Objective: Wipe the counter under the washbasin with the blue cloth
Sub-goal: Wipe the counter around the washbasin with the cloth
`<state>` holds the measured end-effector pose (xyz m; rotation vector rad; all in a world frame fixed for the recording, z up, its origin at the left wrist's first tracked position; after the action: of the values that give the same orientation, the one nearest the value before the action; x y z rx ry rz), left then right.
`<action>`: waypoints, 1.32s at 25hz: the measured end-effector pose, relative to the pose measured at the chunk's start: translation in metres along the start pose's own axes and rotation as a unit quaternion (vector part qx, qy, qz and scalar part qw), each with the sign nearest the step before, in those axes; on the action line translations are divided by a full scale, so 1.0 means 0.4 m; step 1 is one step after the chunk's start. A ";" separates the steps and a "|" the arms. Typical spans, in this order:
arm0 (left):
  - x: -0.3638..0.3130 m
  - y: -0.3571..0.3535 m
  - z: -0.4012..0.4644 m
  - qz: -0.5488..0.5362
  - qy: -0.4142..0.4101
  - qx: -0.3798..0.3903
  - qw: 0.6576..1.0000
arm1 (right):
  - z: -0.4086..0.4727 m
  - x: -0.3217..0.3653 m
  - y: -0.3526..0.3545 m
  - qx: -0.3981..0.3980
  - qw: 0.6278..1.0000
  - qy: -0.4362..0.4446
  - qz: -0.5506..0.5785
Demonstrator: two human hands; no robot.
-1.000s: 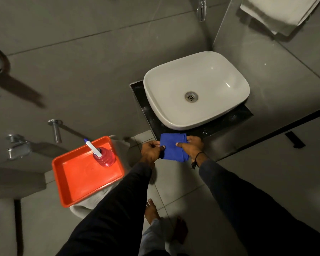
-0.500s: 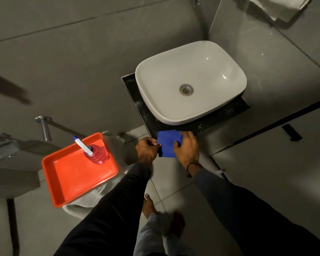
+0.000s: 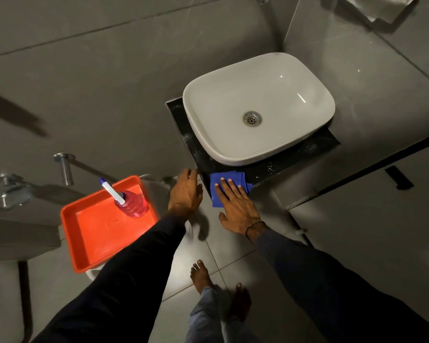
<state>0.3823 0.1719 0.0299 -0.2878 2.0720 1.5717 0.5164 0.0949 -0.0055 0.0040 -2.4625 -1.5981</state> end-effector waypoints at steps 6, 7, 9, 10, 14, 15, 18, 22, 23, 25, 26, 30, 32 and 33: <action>-0.088 0.077 0.051 0.243 -0.232 -0.018 0.942 | 0.032 0.009 -0.003 -0.004 0.999 -0.030 -0.020; -0.088 0.078 0.061 0.259 -0.253 -0.010 0.932 | 0.037 0.009 -0.003 -0.009 0.999 -0.032 -0.021; -0.077 0.075 0.079 0.283 -0.282 0.007 0.917 | 0.043 0.005 -0.005 -0.017 0.999 -0.029 -0.016; -0.072 0.074 0.088 0.287 -0.292 0.015 0.912 | 0.045 0.000 -0.006 -0.021 0.999 -0.024 -0.012; -0.069 0.077 0.112 0.275 -0.312 0.033 0.909 | 0.061 -0.008 0.005 -0.032 0.999 -0.014 -0.005; -0.068 0.076 0.116 0.272 -0.312 0.036 0.909 | 0.065 -0.004 0.006 -0.031 0.999 -0.013 -0.008; -0.060 0.074 0.121 0.269 -0.319 0.043 0.908 | 0.058 -0.024 -0.005 -0.024 1.000 -0.009 -0.016; -0.057 0.081 0.131 0.292 -0.329 0.049 0.897 | 0.025 -0.156 0.013 -0.050 0.996 -0.075 -0.007; -0.057 0.083 0.132 0.294 -0.328 0.055 0.896 | 0.021 -0.166 0.014 -0.052 0.995 -0.090 0.002; -0.056 0.081 0.130 0.297 -0.325 0.062 0.896 | 0.024 -0.129 0.012 -0.053 0.994 -0.097 0.016; -0.056 0.078 0.128 0.299 -0.323 0.064 0.896 | 0.028 -0.090 0.002 -0.046 0.995 -0.082 0.023; -0.055 0.071 0.126 0.297 -0.314 0.071 0.899 | 0.020 -0.005 -0.030 -0.023 1.000 0.009 0.008; -0.058 0.072 0.126 0.304 -0.316 0.072 0.896 | 0.010 -0.072 -0.008 -0.036 0.999 0.005 -0.001; -0.058 0.072 0.127 0.306 -0.317 0.072 0.895 | 0.004 -0.118 0.003 -0.039 0.999 -0.020 0.000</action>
<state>0.4023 0.2254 0.0562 0.9052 1.7904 1.5277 0.5625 0.1023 -0.0132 -0.0404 -2.4282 -1.7088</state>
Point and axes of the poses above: each hand's wrist, its own z-axis towards the middle knuckle, its own y-axis out of the back of the hand, x = y × z, the point moved 7 cm from there along z, towards the middle knuckle, and after that the axes turned 1 degree about -x, right-handed, at the moved point
